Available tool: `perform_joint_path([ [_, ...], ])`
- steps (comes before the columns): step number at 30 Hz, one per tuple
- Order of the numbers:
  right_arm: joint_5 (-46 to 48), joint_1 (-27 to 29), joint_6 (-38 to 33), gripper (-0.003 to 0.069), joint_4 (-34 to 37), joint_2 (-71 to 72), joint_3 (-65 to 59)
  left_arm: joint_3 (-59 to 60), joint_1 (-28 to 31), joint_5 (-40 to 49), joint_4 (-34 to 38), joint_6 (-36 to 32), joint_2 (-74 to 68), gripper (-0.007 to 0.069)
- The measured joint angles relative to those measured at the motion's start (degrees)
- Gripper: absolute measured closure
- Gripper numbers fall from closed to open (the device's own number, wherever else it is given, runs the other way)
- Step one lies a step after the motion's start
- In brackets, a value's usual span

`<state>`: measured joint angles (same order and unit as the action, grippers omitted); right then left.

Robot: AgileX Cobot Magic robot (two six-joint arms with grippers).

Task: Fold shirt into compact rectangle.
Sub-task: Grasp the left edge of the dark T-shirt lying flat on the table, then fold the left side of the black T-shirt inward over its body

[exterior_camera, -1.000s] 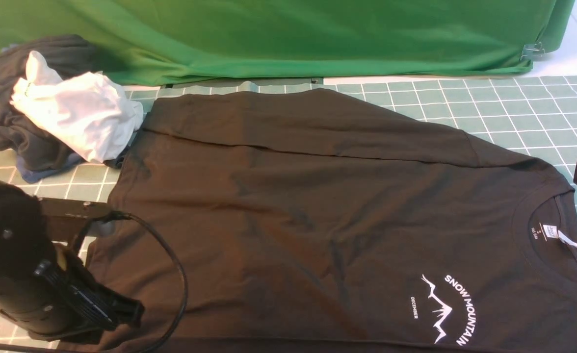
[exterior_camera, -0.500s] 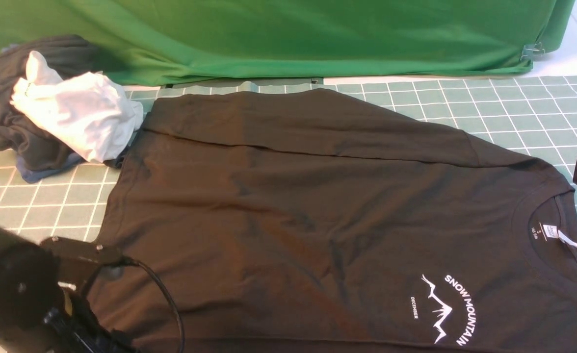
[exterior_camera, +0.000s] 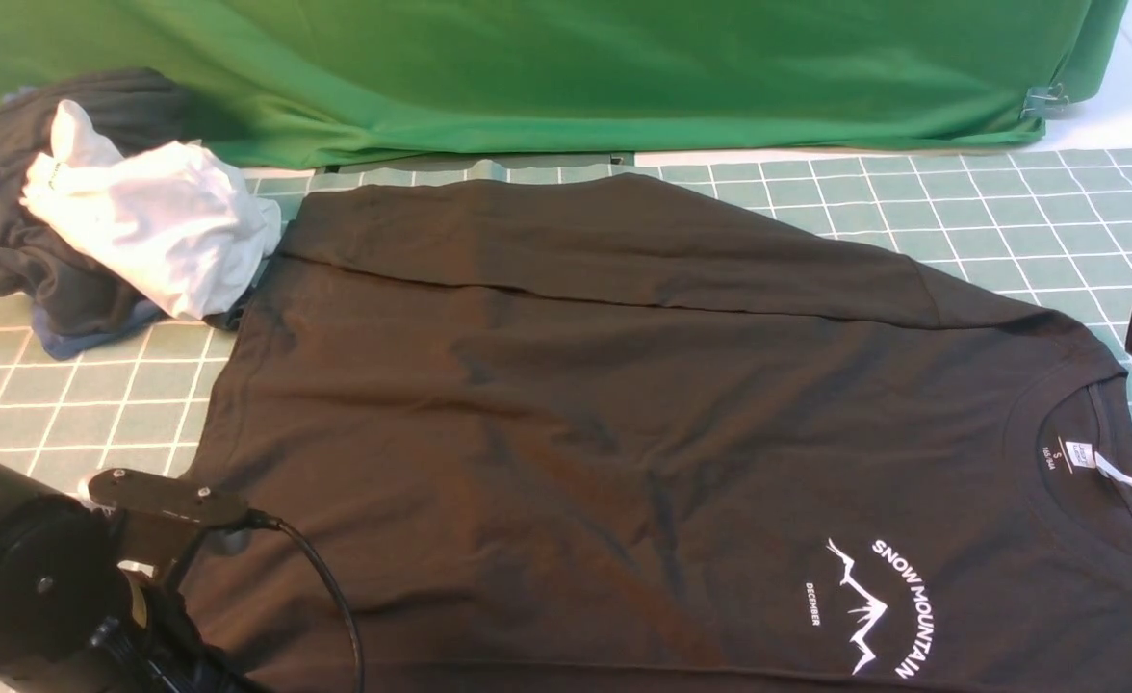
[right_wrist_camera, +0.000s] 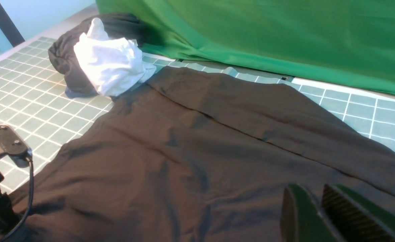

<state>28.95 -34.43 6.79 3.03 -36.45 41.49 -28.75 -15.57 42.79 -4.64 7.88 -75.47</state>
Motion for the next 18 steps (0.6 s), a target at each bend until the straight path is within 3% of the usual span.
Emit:
perform_joint_path([
  [4,0.0,0.0,0.0,0.0566,0.0,0.0,0.0,-2.3,-0.1,4.8,0.5,-0.4,0.0,0.0613],
  [10,0.0,0.0,0.0,0.0566,0.0,0.0,0.0,-7.7,-0.4,12.1,1.3,-0.9,2.3,0.0619],
  [18,-0.2,0.0,0.0,0.0566,0.0,0.0,0.0,-17.8,-0.4,9.6,1.2,-0.6,4.8,0.062],
])
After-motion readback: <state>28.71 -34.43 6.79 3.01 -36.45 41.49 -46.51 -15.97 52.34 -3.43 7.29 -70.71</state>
